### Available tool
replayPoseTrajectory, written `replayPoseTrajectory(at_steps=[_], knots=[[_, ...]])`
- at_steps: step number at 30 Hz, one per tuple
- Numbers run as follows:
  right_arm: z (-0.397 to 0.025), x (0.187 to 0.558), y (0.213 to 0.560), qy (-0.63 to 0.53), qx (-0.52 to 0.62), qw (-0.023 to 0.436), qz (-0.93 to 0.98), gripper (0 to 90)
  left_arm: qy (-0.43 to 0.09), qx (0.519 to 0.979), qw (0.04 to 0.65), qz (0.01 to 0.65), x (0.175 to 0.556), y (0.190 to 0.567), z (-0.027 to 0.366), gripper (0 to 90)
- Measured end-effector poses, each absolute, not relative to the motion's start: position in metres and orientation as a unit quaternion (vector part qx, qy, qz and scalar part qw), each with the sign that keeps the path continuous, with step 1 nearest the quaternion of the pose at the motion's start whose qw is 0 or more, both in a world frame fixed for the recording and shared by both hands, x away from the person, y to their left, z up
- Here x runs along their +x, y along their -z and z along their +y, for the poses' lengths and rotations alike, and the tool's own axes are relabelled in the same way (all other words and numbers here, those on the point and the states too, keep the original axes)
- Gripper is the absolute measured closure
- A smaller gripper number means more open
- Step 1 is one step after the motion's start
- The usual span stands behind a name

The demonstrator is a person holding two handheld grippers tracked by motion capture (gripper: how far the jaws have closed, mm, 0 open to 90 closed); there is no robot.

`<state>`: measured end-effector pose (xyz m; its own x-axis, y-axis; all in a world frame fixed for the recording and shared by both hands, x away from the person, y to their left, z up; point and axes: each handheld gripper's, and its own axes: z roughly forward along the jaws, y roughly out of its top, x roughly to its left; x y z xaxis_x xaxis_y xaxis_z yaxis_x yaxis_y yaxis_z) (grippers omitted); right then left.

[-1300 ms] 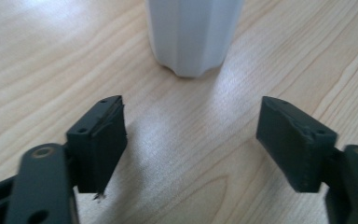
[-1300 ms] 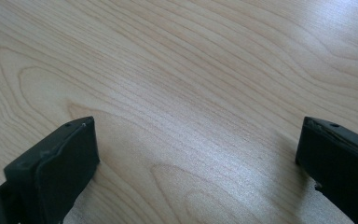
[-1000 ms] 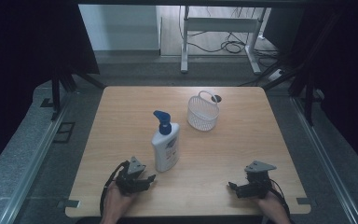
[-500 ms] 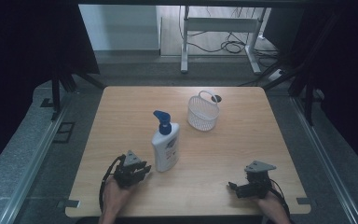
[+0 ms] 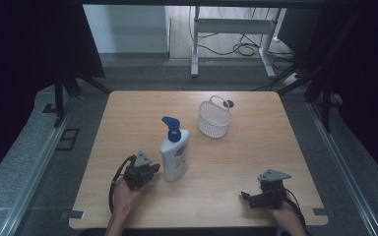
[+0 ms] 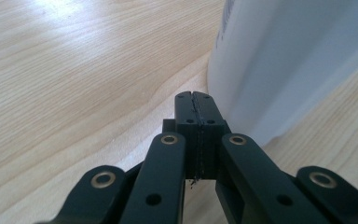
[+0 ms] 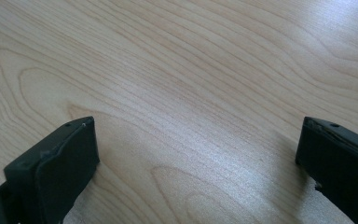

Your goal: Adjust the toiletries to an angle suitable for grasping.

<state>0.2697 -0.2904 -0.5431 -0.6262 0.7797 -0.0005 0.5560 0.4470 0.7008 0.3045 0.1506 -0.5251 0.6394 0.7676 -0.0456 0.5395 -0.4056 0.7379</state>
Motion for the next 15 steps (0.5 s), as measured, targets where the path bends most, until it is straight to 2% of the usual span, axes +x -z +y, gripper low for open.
replayPoseTrajectory(at_steps=[15], knots=[[-0.2903,0.2697,0.5431,-0.341,0.400,0.164,0.835,0.0,-0.127,0.830,0.380,0.387,0.3149,0.5283,0.1397,89.2]])
